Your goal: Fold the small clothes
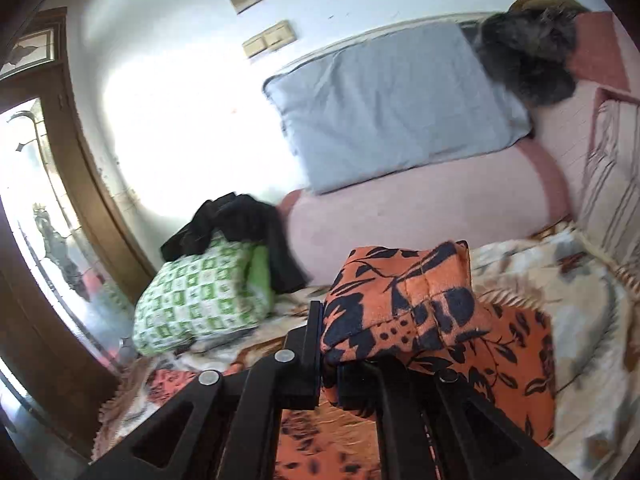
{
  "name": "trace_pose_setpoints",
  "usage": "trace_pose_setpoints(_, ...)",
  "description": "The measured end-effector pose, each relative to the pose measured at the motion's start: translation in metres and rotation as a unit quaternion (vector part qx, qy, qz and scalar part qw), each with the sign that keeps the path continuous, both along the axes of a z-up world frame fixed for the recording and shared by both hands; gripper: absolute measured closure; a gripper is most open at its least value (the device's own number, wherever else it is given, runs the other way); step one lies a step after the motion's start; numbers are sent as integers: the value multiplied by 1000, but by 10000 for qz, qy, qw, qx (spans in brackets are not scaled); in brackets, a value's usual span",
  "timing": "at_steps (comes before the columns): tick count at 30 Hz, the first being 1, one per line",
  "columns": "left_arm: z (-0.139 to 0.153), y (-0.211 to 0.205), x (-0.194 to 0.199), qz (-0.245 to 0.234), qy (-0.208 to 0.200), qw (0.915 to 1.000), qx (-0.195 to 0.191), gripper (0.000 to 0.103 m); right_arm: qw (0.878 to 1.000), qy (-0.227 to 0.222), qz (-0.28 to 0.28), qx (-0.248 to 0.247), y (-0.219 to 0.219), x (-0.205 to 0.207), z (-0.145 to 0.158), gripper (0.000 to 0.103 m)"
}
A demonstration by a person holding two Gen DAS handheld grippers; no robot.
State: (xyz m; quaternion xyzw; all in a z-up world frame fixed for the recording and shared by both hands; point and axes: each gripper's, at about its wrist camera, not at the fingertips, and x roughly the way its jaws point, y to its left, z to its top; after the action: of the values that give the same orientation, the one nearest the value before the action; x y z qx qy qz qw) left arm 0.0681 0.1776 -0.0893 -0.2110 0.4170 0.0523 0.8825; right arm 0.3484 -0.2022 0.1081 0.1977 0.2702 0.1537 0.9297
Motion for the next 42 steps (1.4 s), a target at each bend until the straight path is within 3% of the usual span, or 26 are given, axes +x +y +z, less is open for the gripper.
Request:
trace_pose_setpoints(3, 0, 7, 0, 51, -4, 9999, -110, 0, 9945, 785, 686, -6, 77, 4, -76, 94)
trace_pose_setpoints(4, 0, 8, -2, 52, -3, 9999, -123, 0, 9904, 1040, 901, -133, 100, 7, -102, 79)
trace_pose_setpoints(5, -1, 8, -2, 42, 3, 9999, -122, 0, 9856, 1303, 1045, -261, 113, 6, -136, 23)
trace_pose_setpoints(6, -1, 8, -2, 31, 7, 9999, -105, 0, 9808, 1596, 1076, -316, 119, -2, -169, 0)
trace_pose_setpoints(8, -1, 6, -3, 11, 11, 10000, -24, 0, 9713, 2131, 1054, -125, 112, -1, -216, 0)
trace_pose_setpoints(10, -1, 3, -2, -16, 15, 10000, 38, 0, 9735, 2011, 1078, 144, 78, -11, -224, 0)
trace_pose_setpoints(16, 2, -22, 13, -324, 83, 9991, 242, 0, 9858, 1520, 555, 446, 5, -12, -180, 0)
trace_pose_setpoints(21, 20, -44, 44, -743, -9, 9959, 512, 0, 9850, 1589, 205, 639, -69, -31, -192, 0)
trace_pose_setpoints(25, 18, -26, 75, -705, 153, 9974, -34, 0, 9823, 1573, 18, 1018, -124, -31, -200, 0)
trace_pose_setpoints(27, 11, -1, 92, -434, 240, 9976, -486, 0, 9656, 2290, -393, 1169, -151, -12, -238, 0)
trace_pose_setpoints(28, 9, 17, 100, -250, 250, 9965, -754, 0, 9598, 2357, -400, 1474, -161, -10, -246, 1)
trace_pose_setpoints(31, 3, 76, 122, 291, 65, 9852, -1688, 0, 9709, 1920, -190, 1417, -158, -25, -222, 1)
trace_pose_setpoints(33, -3, 111, 142, 600, 20, 9773, -2031, 0, 9751, 1757, -41, 1351, -151, -40, -211, 0)
trace_pose_setpoints(39, -19, 195, 199, 1319, -123, 9698, -2049, 0, 9783, 1695, 296, 1156, -128, -86, -214, 0)
trace_pose_setpoints(42, -37, 226, 219, 1660, -89, 9618, -2177, 0, 9786, 1698, 256, 1133, -122, -102, -225, 0)
